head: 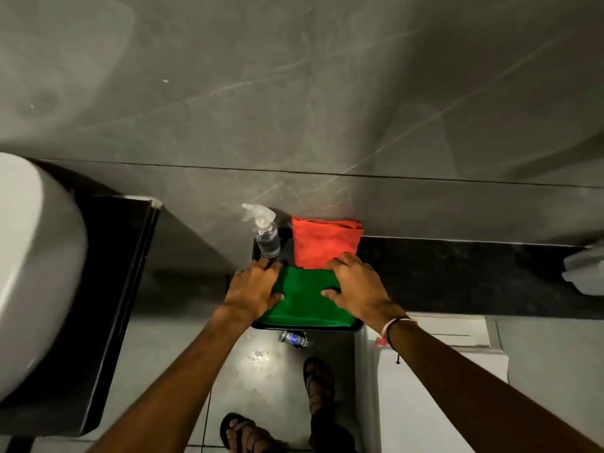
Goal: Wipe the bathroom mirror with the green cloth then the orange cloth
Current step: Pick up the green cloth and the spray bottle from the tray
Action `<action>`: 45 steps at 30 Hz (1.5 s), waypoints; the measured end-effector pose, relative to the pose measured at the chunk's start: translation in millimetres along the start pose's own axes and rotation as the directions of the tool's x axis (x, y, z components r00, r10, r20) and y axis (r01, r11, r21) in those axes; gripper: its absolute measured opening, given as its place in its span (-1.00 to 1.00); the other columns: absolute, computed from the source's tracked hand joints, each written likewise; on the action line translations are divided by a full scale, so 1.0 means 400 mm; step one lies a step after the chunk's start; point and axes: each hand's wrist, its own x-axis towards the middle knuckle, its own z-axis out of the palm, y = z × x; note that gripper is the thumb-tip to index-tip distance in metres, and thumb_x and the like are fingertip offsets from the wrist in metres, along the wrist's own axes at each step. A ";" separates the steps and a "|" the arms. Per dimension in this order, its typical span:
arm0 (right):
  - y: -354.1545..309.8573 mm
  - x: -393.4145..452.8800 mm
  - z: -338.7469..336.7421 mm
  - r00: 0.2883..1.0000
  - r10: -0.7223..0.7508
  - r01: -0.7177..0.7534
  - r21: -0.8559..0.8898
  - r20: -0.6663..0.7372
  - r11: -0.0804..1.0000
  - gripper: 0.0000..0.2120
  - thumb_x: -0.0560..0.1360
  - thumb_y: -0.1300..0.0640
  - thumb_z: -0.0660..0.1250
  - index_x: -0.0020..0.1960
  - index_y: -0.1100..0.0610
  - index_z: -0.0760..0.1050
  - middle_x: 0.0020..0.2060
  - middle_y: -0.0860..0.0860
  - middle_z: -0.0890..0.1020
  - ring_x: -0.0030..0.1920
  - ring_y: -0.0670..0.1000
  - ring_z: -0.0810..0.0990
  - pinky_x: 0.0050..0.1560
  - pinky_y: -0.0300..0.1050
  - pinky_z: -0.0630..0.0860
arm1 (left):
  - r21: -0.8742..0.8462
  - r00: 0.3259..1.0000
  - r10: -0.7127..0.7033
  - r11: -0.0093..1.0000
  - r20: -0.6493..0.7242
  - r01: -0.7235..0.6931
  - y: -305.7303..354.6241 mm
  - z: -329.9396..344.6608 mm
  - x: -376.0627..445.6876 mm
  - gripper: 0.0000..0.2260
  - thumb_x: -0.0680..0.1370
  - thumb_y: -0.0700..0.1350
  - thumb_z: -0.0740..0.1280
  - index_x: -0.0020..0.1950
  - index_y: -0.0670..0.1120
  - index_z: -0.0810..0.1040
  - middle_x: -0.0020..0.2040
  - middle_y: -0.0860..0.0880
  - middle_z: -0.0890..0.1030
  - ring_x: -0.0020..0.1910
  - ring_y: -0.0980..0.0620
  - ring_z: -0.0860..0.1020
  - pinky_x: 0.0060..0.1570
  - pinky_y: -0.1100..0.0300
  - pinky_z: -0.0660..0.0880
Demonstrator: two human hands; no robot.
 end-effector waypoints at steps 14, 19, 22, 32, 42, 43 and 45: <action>-0.010 -0.003 0.011 1.000 0.000 0.000 0.010 0.021 1.000 -0.48 0.41 -0.17 0.50 0.30 0.01 0.52 0.30 0.05 0.44 0.37 0.11 0.38 0.33 0.06 0.43 | -0.449 1.000 -0.007 0.894 -0.002 0.006 -0.008 -0.027 -0.053 -0.77 0.45 -0.11 0.45 0.08 0.02 0.55 0.07 -0.12 0.64 0.10 -0.14 0.61 0.12 -0.07 0.57; -0.015 -0.032 -0.055 0.996 -0.065 0.024 0.522 0.062 0.852 -0.78 0.38 0.10 0.57 -0.11 0.09 0.54 -0.20 -0.05 0.55 -0.10 0.00 0.56 -0.07 -0.10 0.48 | -0.841 0.995 -0.060 0.540 -0.076 -0.032 -0.030 -0.111 -0.128 -0.76 0.44 -0.35 0.49 0.06 -0.23 0.59 -0.08 -0.21 0.68 -0.07 -0.11 0.66 -0.06 0.07 0.67; -0.048 -0.060 -0.153 0.978 -0.141 -0.031 0.775 0.154 0.631 -0.70 0.37 0.27 0.59 0.01 0.10 0.55 -0.03 0.04 0.64 0.09 0.04 0.63 0.17 -0.05 0.55 | -0.954 0.991 -0.127 0.298 -0.046 -0.006 -0.054 -0.197 -0.192 -0.70 0.40 -0.32 0.55 0.10 -0.19 0.62 0.02 -0.21 0.74 -0.08 -0.10 0.72 -0.15 0.18 0.67; -0.372 -0.128 -0.465 0.850 -0.519 -0.066 0.996 0.091 0.066 -0.51 0.54 0.33 0.40 0.45 0.22 0.45 0.34 0.18 0.61 0.28 0.14 0.63 0.37 0.20 0.52 | -0.559 0.953 -0.230 -0.772 -0.197 -0.302 -0.110 -0.386 -0.363 -0.59 0.61 0.15 0.17 0.20 -0.09 0.62 0.15 -0.14 0.71 0.19 -0.12 0.66 0.32 -0.13 0.48; -0.382 -0.121 -0.249 0.972 -0.222 -0.007 0.948 0.081 0.318 -0.76 0.53 -0.03 0.43 -0.01 0.15 0.65 -0.20 0.12 0.71 -0.27 0.01 0.70 -0.21 -0.17 0.67 | -0.515 0.957 -0.277 -0.811 -0.081 -0.278 -0.138 -0.160 -0.346 -0.47 0.58 0.17 0.16 0.33 -0.16 0.60 0.26 -0.28 0.64 0.16 -0.29 0.65 0.25 -0.20 0.55; -0.358 -0.106 -0.213 0.996 -0.087 0.023 0.943 0.006 0.331 -0.72 0.47 -0.05 0.47 -0.11 0.20 0.64 -0.28 0.13 0.67 -0.34 0.02 0.65 -0.28 -0.21 0.63 | -0.495 0.953 -0.295 -0.819 -0.069 -0.289 -0.148 -0.143 -0.344 -0.52 0.57 0.17 0.20 0.28 -0.13 0.63 0.26 -0.24 0.64 0.21 -0.28 0.62 0.28 -0.21 0.53; -0.308 -0.067 -0.145 0.975 0.162 0.075 0.915 -0.150 0.397 -0.73 0.41 0.08 0.58 -0.14 0.27 0.59 -0.30 0.15 0.64 -0.29 0.09 0.61 -0.23 -0.10 0.61 | -0.483 0.934 -0.355 -0.814 -0.026 -0.323 -0.163 -0.118 -0.342 -0.62 0.57 0.16 0.22 0.15 -0.06 0.66 0.20 -0.16 0.64 0.22 -0.24 0.60 0.33 -0.21 0.48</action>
